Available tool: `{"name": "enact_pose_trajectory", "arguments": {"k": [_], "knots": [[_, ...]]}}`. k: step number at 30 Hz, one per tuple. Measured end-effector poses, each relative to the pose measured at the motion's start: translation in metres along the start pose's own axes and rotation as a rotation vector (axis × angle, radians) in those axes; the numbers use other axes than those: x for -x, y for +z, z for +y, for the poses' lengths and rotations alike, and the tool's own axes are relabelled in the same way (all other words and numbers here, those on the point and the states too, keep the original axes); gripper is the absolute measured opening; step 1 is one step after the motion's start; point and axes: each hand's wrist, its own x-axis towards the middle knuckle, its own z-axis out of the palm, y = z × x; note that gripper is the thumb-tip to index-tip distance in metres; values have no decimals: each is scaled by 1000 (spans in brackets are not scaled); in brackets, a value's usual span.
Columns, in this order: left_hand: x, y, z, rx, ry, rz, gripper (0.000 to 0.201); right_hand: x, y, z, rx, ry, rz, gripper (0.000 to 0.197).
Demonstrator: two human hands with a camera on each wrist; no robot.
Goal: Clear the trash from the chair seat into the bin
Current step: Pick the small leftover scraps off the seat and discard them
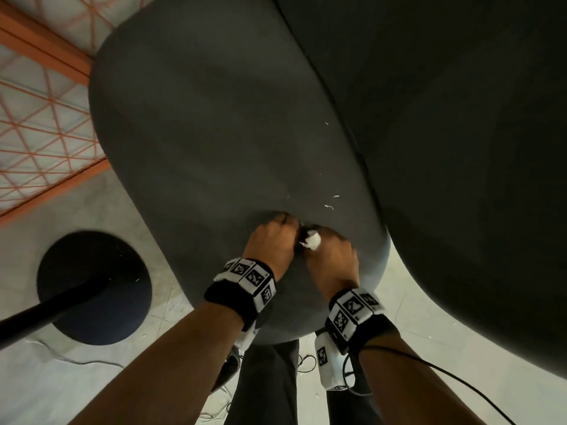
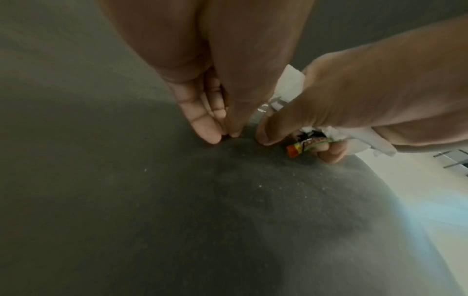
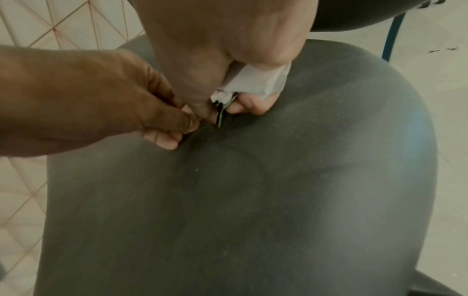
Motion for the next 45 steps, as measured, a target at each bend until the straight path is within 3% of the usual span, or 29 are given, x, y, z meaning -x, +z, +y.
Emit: {"name": "enact_pose_trajectory", "arguments": {"k": [4, 6, 10, 13, 17, 19, 21, 26, 29, 31, 33, 36, 39, 42, 45], "knots": [[-3, -4, 8, -66, 13, -38, 23, -6, -4, 22, -261, 59, 76, 17], [-6, -8, 6, 41, -16, -83, 18, -5, -8, 30, -579, 168, 65, 13], [3, -17, 6, 329, -105, -94, 13, -7, -17, 34, -989, 362, -109, 4], [22, -19, 28, 461, 0, -78, 13, -12, -17, 35, -1320, 426, -337, 8], [29, -12, 40, 506, 97, 1, 14, -10, -18, 35, -1448, 415, -511, 23], [25, -7, 39, 463, 57, 69, 13, -7, -20, 34, -1510, 412, -544, 24], [23, -6, 40, 575, -22, 82, 12, -5, -18, 35, -1570, 444, -537, 22], [13, -17, 35, 1037, -196, -116, 23, -5, -18, 36, -1622, 451, -582, 25], [1, -14, 15, 1115, -290, -104, 23, -6, -19, 39, -1625, 493, -598, 32], [-9, -8, 3, 973, -333, -11, 22, -8, -22, 41, -1611, 520, -585, 36], [-16, -2, -4, 690, -316, 70, 21, -10, -25, 45, -1589, 524, -568, 38], [-22, 2, 0, 420, -218, 70, 24, -11, -28, 49, -1568, 528, -551, 40], [-27, -1, 11, 233, -145, 32, 8, -11, -31, 53, -1576, 533, -538, 38], [-33, -11, 26, 255, -111, -1, 7, -11, -33, 56, -1561, 532, -516, 35], [-47, -17, 44, 281, -58, 0, 21, -10, -35, 58, -1546, 538, -490, 36]]}}
